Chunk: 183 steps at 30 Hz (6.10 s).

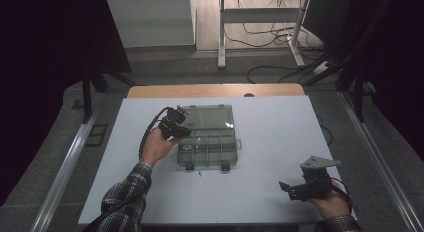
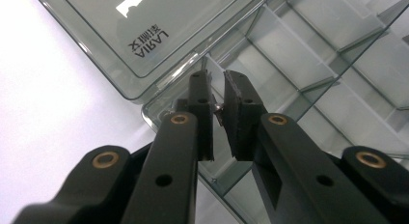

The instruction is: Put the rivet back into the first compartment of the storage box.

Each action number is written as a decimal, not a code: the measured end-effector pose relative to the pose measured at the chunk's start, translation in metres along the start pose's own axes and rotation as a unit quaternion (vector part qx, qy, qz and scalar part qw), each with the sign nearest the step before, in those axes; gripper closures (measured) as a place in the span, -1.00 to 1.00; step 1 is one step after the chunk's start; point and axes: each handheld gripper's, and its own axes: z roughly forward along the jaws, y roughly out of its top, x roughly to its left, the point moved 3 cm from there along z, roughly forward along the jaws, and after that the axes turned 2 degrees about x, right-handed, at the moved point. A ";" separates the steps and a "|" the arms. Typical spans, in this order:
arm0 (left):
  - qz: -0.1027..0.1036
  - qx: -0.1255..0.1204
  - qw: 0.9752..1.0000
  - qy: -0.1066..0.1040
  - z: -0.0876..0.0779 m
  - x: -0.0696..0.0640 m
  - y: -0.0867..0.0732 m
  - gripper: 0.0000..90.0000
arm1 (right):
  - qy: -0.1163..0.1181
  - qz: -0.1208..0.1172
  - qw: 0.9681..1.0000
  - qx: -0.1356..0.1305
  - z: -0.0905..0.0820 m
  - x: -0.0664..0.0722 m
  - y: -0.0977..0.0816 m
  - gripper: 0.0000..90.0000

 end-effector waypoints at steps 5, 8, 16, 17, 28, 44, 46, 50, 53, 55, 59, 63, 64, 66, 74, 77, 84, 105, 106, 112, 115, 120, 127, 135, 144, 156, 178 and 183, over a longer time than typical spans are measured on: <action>-0.002 0.001 1.000 -0.001 0.005 0.000 -0.002 0.84 | 0.000 0.000 1.000 0.000 0.000 0.000 0.000 -1.00; -0.007 0.001 1.000 -0.006 0.005 0.000 -0.004 0.83 | 0.000 0.000 1.000 0.000 0.000 0.000 0.000 -1.00; -0.019 -0.019 1.000 -0.013 -0.006 0.002 -0.005 0.52 | 0.000 0.002 1.000 -0.002 0.000 0.000 0.000 -1.00; -0.018 -0.021 1.000 -0.014 -0.007 0.002 -0.005 0.49 | 0.000 0.002 1.000 -0.002 0.000 0.000 0.000 -1.00; 0.002 -0.036 0.999 -0.019 -0.020 -0.006 -0.006 -0.06 | 0.000 0.002 1.000 -0.002 0.000 0.000 0.000 -1.00; 0.012 -0.061 0.997 -0.043 -0.046 -0.020 -0.020 -0.67 | -0.001 0.002 1.000 -0.001 -0.001 0.000 0.000 -1.00; 0.016 -0.061 0.997 -0.052 -0.048 -0.023 -0.022 -0.71 | -0.001 0.002 1.000 -0.001 0.000 0.000 0.000 -1.00; 0.030 -0.061 0.996 -0.055 -0.051 -0.028 -0.028 -0.82 | -0.001 0.001 1.000 -0.001 0.000 0.001 0.000 -1.00; 0.038 -0.069 0.996 -0.052 -0.054 -0.032 -0.032 -0.89 | 0.000 0.002 1.000 0.000 -0.001 0.000 -0.001 -1.00; 0.042 -0.075 0.995 -0.051 -0.056 -0.035 -0.034 -0.93 | 0.000 0.001 1.000 0.000 -0.001 0.000 -0.001 -1.00; 0.053 -0.086 0.994 -0.049 -0.059 -0.043 -0.038 -1.00 | 0.000 0.001 1.000 0.000 -0.001 0.001 -0.001 -1.00; 0.061 -0.091 0.993 -0.045 -0.061 -0.049 -0.044 -1.00 | 0.000 0.000 1.000 0.000 -0.001 0.001 -0.001 -1.00; 0.061 -0.092 0.993 -0.046 -0.061 -0.050 -0.045 -1.00 | 0.000 0.000 1.000 0.001 -0.001 0.001 -0.001 -1.00; 0.065 -0.092 0.993 -0.044 -0.061 -0.053 -0.049 -1.00 | 0.000 0.000 1.000 0.001 -0.001 0.001 -0.001 -1.00; 0.064 -0.096 0.992 -0.050 -0.054 -0.065 -0.063 -1.00 | 0.000 0.000 1.000 0.001 0.000 0.001 -0.001 -1.00; 0.077 -0.084 0.993 -0.042 -0.049 -0.073 -0.065 -0.98 | 0.000 -0.001 1.000 0.002 -0.001 0.001 -0.001 -1.00; 0.110 -0.062 0.991 -0.046 -0.038 -0.092 -0.065 -0.76 | 0.000 -0.001 1.000 0.002 -0.001 0.001 -0.001 -1.00; 0.127 0.041 0.990 -0.035 0.015 -0.108 -0.067 0.35 | 0.001 -0.006 1.000 0.006 0.000 0.002 -0.002 -1.00; 0.128 0.044 0.990 -0.033 0.017 -0.108 -0.067 0.35 | 0.002 -0.006 1.000 0.006 0.000 0.002 -0.002 -1.00; 0.129 0.051 0.990 -0.032 0.024 -0.109 -0.066 0.30 | 0.002 -0.007 1.000 0.008 0.000 0.002 -0.002 -1.00; 0.127 0.051 0.990 -0.031 0.023 -0.109 -0.065 0.43 | 0.002 -0.007 1.000 0.008 0.001 0.002 -0.002 -1.00; 0.126 0.056 0.990 -0.034 0.023 -0.111 -0.065 0.62 | 0.003 -0.007 1.000 0.009 0.001 0.003 -0.002 -1.00; 0.119 0.057 0.990 -0.047 0.021 -0.112 -0.065 0.64 | 0.002 -0.007 1.000 0.008 0.000 0.002 -0.002 -1.00; 0.120 0.042 0.990 -0.059 0.010 -0.118 -0.062 0.64 | 0.003 -0.007 1.000 0.007 0.000 0.002 -0.002 -1.00; 0.113 0.014 0.991 -0.069 -0.009 -0.118 -0.057 0.64 | 0.002 -0.006 1.000 0.007 0.000 0.003 -0.002 -1.00; 0.100 -0.010 0.993 -0.066 -0.031 -0.107 -0.050 0.64 | 0.002 -0.007 1.000 0.008 0.000 0.003 -0.002 -1.00; 0.080 -0.031 0.995 -0.050 -0.060 -0.073 -0.018 0.64 | 0.003 -0.007 1.000 0.005 0.000 0.003 -0.001 -1.00; 0.064 -0.038 0.996 -0.044 -0.062 -0.061 -0.013 0.64 | 0.003 -0.007 1.000 0.005 0.000 0.003 -0.001 -1.00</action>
